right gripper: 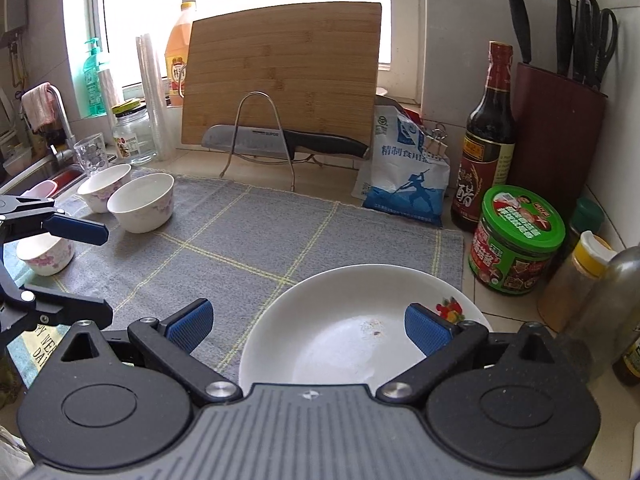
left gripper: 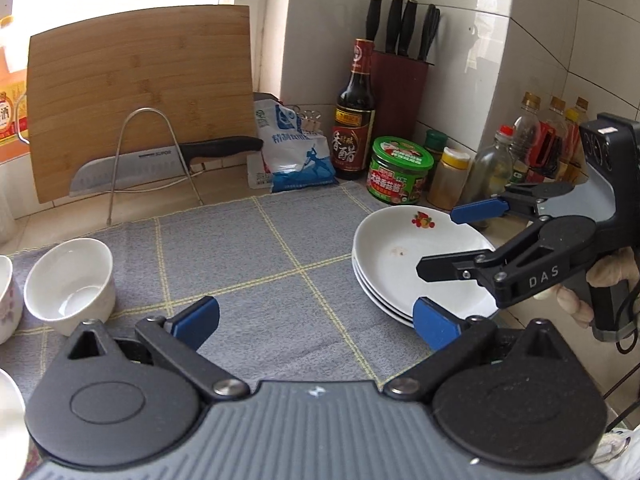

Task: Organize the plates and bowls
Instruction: 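Move both tools to a white bowl and grip its rim, then lift the white bowl with both tools and carry it across the towel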

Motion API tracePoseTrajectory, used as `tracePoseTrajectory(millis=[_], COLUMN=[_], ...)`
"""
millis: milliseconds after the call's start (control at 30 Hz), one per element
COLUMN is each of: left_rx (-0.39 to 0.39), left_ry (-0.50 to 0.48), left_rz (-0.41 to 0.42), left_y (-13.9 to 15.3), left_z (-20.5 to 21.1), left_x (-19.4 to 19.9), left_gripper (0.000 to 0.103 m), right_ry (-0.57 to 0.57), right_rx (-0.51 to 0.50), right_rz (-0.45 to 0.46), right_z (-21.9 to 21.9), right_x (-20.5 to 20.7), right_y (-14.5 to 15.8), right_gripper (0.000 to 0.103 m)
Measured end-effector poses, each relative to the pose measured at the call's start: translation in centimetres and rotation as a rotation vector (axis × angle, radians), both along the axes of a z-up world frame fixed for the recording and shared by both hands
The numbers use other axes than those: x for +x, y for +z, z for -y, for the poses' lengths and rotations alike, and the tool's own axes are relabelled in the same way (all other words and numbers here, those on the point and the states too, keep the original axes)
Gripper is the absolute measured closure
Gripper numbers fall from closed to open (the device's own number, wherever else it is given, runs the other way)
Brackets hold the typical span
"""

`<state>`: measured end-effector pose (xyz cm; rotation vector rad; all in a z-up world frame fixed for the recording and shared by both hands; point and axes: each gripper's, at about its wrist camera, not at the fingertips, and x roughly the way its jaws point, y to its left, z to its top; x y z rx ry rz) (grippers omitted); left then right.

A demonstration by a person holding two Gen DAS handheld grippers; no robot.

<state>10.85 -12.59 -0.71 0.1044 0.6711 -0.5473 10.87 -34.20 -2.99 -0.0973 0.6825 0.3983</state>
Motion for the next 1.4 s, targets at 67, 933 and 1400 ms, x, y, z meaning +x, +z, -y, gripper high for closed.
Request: tracePoseTrajectory(millis=[67, 933, 1400], left_rx=[0.01, 0.192, 0.233], left_ry=[0.022, 0.089, 0.013], left_rz=[0.008, -0.028, -0.13], left_y=[0.2, -1.1, -3.4], left_z=[-1.3, -24.6, -26.6], left_x=[0.0, 3.2, 5.5], left_gripper=[0.001, 0.001, 0.015], right_ry=[0.022, 0.265, 0.323], right_rx=[-0.024, -0.139, -0.112], right_rz=[0.011, 0.014, 0.029], right_z=[-1.3, -29.7, -35.1], right_x=[-0.2, -3.4, -2.1], right_y=[0.1, -4.0, -5.9], right_gripper=[0.0, 0.0, 0.0])
